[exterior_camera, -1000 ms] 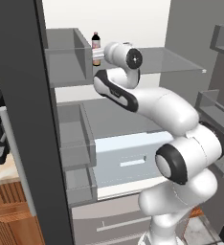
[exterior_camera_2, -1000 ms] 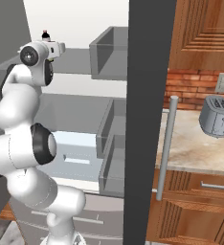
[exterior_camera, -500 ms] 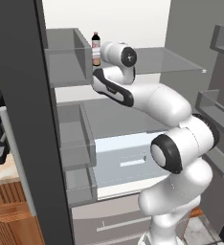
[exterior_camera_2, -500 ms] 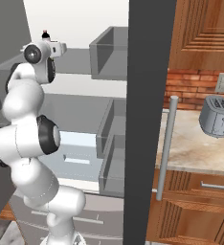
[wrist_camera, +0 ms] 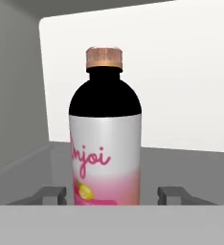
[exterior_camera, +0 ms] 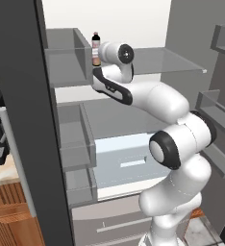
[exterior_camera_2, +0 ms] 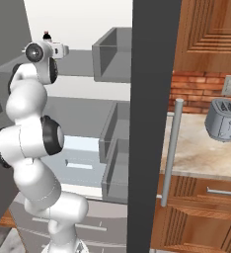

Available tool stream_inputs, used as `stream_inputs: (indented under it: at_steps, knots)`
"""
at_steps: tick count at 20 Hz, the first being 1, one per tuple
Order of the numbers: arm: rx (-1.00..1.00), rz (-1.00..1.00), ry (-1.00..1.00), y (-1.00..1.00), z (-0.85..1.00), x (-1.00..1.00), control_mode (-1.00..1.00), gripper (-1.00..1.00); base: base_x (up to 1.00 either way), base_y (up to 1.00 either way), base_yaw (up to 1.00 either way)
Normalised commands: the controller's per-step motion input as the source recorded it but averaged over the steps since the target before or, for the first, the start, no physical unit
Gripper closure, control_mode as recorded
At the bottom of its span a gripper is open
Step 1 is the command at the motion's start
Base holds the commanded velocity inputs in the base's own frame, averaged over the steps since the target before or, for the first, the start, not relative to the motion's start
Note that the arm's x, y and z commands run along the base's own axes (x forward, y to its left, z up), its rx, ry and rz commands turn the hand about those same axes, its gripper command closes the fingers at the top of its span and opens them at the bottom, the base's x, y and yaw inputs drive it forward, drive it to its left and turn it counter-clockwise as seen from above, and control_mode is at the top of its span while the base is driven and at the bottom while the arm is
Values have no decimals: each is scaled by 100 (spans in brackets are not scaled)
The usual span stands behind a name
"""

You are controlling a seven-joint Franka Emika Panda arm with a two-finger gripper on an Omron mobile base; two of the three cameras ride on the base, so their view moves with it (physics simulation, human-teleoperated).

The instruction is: Open the fridge, grab two sodas, and place both sodas inside the bowl with ice on the dining counter.

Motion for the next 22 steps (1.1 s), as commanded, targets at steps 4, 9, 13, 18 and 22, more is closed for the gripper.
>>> stream_inputs:
  at_steps: [4,9,13,18,22]
  knots:
    - [1,1,6,9,-7,12,-100,100,0,0,0]
    - [0,0,1,2,0,1,-100,100,0,0,0]
    - [0,0,0,0,0,0,-100,100,0,0,0]
    - [0,0,0,0,0,-2,-100,100,0,0,0]
    - [0,0,0,0,0,-13,-100,100,0,0,0]
